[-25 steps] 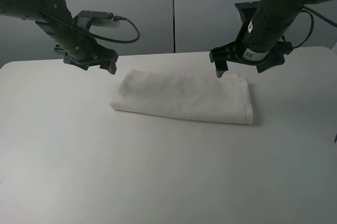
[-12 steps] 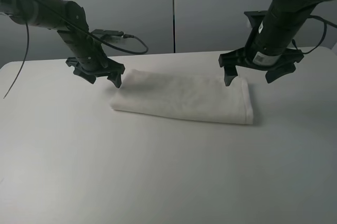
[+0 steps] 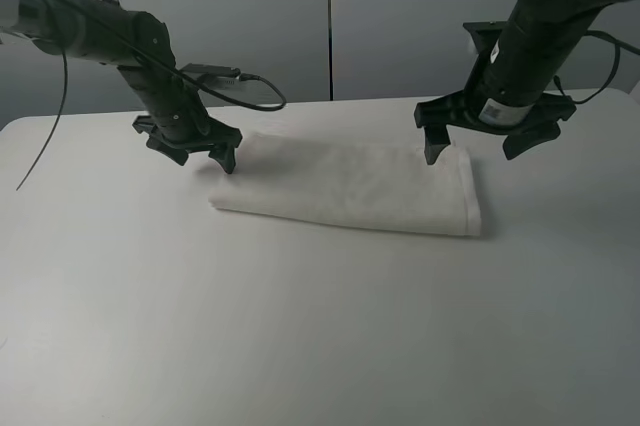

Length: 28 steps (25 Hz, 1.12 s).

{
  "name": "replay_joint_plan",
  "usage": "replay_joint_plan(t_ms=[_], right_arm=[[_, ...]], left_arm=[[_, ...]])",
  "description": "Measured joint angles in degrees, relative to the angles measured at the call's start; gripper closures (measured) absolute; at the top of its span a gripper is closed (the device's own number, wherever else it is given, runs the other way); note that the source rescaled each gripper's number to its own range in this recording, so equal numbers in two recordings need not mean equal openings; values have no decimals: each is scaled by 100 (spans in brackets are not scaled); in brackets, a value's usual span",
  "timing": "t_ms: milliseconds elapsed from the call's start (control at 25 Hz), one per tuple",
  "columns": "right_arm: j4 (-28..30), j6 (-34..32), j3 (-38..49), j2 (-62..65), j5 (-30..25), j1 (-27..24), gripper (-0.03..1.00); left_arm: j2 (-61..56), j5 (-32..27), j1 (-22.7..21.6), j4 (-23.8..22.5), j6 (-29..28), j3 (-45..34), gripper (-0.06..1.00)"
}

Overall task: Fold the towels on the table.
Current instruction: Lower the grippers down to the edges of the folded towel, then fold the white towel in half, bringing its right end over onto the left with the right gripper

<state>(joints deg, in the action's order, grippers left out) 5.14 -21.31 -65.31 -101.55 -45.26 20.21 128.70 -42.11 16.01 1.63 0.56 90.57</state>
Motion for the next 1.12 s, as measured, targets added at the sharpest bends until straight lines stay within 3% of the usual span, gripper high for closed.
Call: replay_joint_plan(t_ms=[480,800,1120], right_arm=[[-13,251,-10,-50,122,-22,-3],[-39,275,-729,-1101,-680,-20,-3],[-687,835,-1309,-1741,-775,-139,-3]], left_arm=[[255,-260,0,-163,-56,205,-6],[286,-545,0,-318,-56,344,-6],[286,-773,0,-468,-56,379,-4]])
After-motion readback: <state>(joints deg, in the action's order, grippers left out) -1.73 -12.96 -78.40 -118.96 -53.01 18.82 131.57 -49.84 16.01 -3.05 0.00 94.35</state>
